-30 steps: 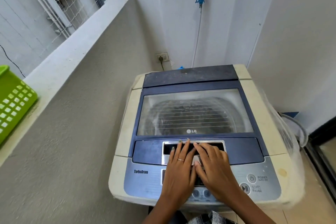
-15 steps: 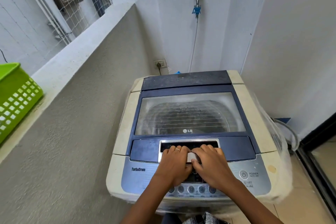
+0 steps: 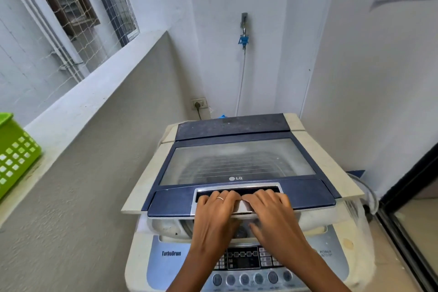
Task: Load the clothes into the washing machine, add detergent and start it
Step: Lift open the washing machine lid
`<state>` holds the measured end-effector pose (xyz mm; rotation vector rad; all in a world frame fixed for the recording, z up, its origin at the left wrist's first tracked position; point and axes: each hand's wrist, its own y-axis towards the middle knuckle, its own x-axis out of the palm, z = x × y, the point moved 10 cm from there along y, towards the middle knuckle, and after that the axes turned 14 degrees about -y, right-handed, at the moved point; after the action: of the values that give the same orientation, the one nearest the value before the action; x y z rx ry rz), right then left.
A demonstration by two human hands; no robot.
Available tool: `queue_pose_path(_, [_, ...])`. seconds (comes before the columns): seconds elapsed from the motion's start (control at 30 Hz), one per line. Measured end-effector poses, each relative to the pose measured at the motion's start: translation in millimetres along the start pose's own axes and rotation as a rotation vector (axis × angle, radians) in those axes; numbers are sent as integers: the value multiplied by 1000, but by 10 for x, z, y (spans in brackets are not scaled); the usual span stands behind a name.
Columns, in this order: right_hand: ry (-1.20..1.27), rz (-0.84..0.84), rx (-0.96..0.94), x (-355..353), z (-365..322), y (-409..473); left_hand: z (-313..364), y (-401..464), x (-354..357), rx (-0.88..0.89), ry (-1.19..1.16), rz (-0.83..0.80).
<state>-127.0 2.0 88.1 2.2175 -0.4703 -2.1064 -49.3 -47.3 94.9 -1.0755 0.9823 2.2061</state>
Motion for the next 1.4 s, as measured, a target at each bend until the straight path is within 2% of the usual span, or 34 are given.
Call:
queue_pose_path(0.13, [-27, 195, -19, -350, 34, 115, 58, 183, -275, 107, 10, 66])
queue_pose_path(0.3, [-47, 461, -23, -679, 138, 170, 82, 479, -522, 142, 54, 30])
queue_pose_path(0.5, [-179, 613, 52, -839, 187, 347, 133, 853, -929, 217, 103, 120])
queue_pose_path(0.73, [-333, 601, 74, -950, 256, 873, 19, 1027, -1134, 104, 119, 372])
queue_pose_path(0.87, [-354, 596, 73, -1013, 325, 1123, -69, 1237, -1049, 38, 195, 365])
queue_pose_path(1.03, [-366, 554, 53, -1147, 402, 1474, -169, 1580, -1076, 63, 322, 364])
queue_pose_path(1.4, [-347, 402, 31, -1260, 595, 2192, -371, 2293, -1207, 62, 288, 311])
